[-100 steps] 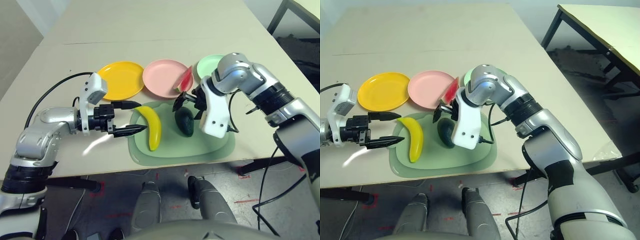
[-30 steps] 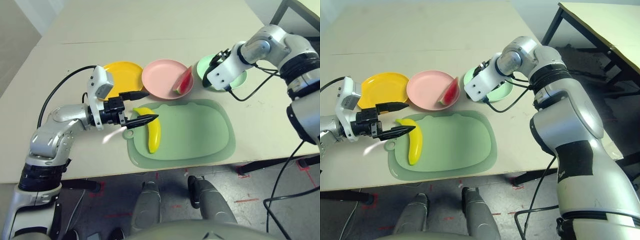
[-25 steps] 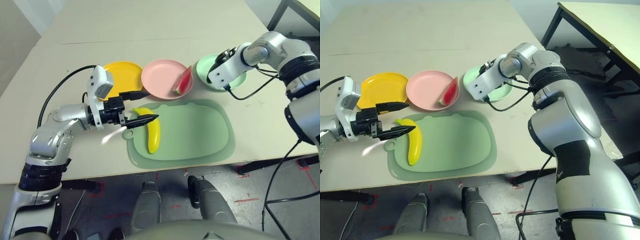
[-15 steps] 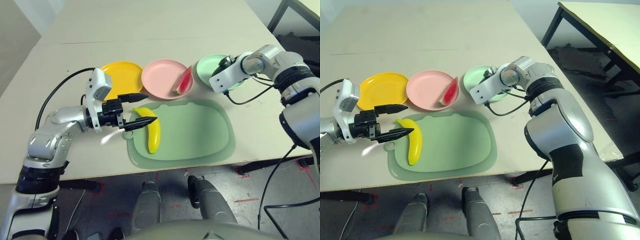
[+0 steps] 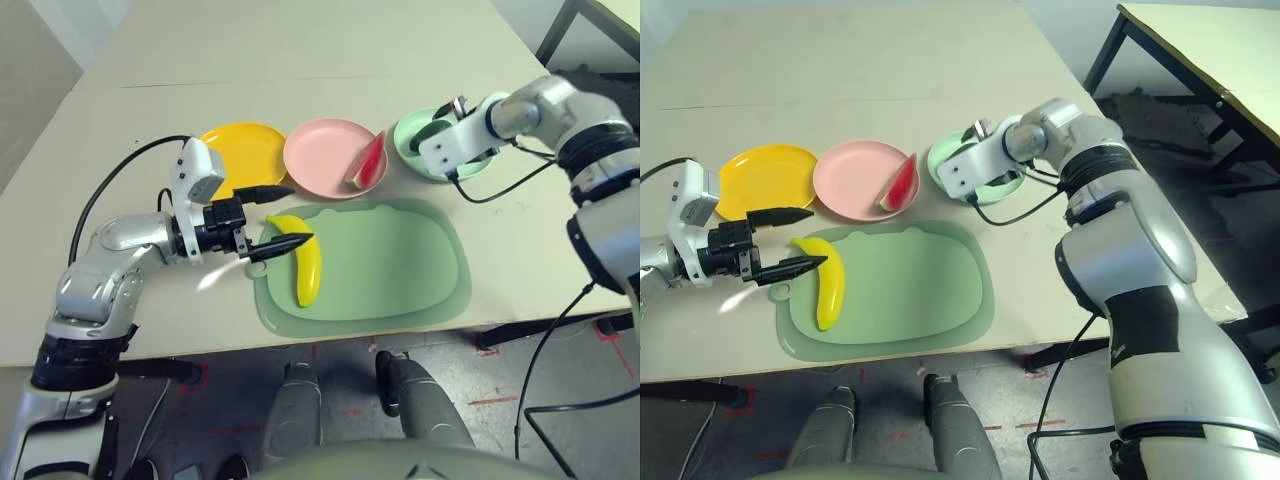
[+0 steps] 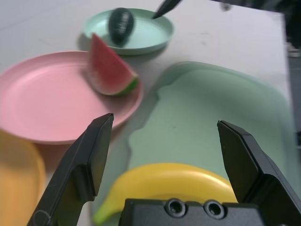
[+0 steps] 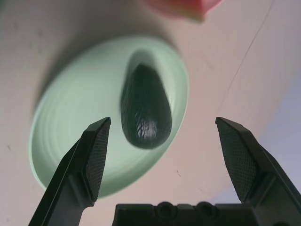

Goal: Place the fruits into color-matched plates.

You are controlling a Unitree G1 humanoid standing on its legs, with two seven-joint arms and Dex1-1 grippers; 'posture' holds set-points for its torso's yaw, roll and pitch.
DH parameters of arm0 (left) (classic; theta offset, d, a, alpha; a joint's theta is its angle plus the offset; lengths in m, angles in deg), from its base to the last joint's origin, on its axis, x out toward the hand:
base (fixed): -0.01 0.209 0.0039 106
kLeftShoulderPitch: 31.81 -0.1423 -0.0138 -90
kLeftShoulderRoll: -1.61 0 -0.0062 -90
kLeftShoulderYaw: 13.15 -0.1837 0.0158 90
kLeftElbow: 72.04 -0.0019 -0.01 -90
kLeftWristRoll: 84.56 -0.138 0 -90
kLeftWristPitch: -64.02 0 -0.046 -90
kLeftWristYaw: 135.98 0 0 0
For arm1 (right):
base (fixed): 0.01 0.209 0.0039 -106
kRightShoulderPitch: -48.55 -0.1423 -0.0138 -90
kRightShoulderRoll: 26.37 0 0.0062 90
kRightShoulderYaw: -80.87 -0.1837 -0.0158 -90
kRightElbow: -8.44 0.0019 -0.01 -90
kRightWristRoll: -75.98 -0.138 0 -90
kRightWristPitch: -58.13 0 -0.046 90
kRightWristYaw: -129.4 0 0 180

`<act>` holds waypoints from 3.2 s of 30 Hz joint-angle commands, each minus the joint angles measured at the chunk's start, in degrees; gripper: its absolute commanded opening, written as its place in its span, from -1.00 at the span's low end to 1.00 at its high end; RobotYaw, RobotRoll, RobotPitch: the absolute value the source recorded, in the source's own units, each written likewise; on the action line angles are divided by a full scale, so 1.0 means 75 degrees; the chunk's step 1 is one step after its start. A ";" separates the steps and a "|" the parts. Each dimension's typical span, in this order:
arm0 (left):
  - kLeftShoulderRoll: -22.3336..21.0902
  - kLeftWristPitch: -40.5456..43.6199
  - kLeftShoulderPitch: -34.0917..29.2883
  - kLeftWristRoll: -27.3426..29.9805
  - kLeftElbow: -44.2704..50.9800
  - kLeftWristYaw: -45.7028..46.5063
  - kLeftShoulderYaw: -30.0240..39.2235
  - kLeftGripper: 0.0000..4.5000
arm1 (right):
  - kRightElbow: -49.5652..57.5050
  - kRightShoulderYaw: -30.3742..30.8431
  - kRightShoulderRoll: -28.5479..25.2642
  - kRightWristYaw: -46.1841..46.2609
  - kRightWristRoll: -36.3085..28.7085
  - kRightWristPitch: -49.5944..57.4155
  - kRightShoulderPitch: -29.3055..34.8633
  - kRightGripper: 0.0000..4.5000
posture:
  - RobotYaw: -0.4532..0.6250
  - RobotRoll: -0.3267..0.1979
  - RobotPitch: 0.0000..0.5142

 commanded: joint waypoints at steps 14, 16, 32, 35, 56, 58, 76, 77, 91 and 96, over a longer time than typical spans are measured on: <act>-0.0274 -0.0600 0.0085 -0.0715 -0.0755 0.0207 0.0129 1.00 | 0.6941 -0.2277 -0.1019 -0.4084 -0.4530 0.5015 0.4447 0.99 | -0.14 0.25 -0.22; -0.0279 -0.0622 0.0159 -0.0995 -0.0896 0.0433 0.0056 1.00 | 0.7471 -0.2358 -0.1053 -0.3934 -0.4634 0.5538 0.4737 0.99 | -0.14 0.25 -0.23; 0.0819 -0.0388 0.0607 -0.2218 -0.2001 0.2021 -0.0548 -0.30 | 0.8565 -0.2422 -0.0985 -0.3315 -0.4865 0.6397 0.5279 1.00 | -0.18 0.25 -0.25; 0.0975 -0.0447 0.0718 -0.2409 -0.2339 0.2232 -0.0560 -0.74 | 0.8910 -0.2529 -0.0925 -0.3282 -0.5191 0.6764 0.5482 1.00 | -0.19 0.25 -0.25; -0.0320 -0.0980 0.1306 -0.2589 -0.2373 0.0112 -0.0889 -0.98 | 1.0021 -0.2505 -0.1499 -0.3855 -0.6004 0.6945 0.6160 1.00 | -0.24 0.25 -0.27; -0.1083 -0.1525 0.1416 -0.2477 -0.2337 -0.0968 -0.0894 -0.98 | 0.9990 -0.2689 -0.1269 -0.3846 -0.6457 0.7199 0.6237 1.00 | -0.22 0.25 -0.28; -0.2064 -0.5616 0.4392 -0.2577 -0.3182 -0.4749 -0.3914 0.99 | 1.0482 -0.3234 0.0000 -0.3322 -0.8270 0.7604 0.8557 1.00 | -0.27 0.25 -0.25; -0.2073 -0.5843 0.4624 -0.2581 -0.3336 -0.4749 -0.4255 0.99 | 1.0516 -0.3208 0.0040 -0.3280 -0.8246 0.7567 0.8595 1.00 | -0.28 0.25 -0.24; -0.1353 -0.8081 0.5600 -0.2717 -0.4919 -0.4749 -0.6716 0.99 | 1.1039 -0.3156 0.0187 -0.2508 -0.8009 0.7275 0.9059 1.00 | -0.48 0.25 -0.18; -0.1157 -0.8143 0.5211 -0.2839 -0.4968 -0.4749 -0.6553 0.99 | 1.1180 -0.3160 0.0233 -0.2276 -0.8075 0.7300 0.9164 1.00 | -0.48 0.25 -0.18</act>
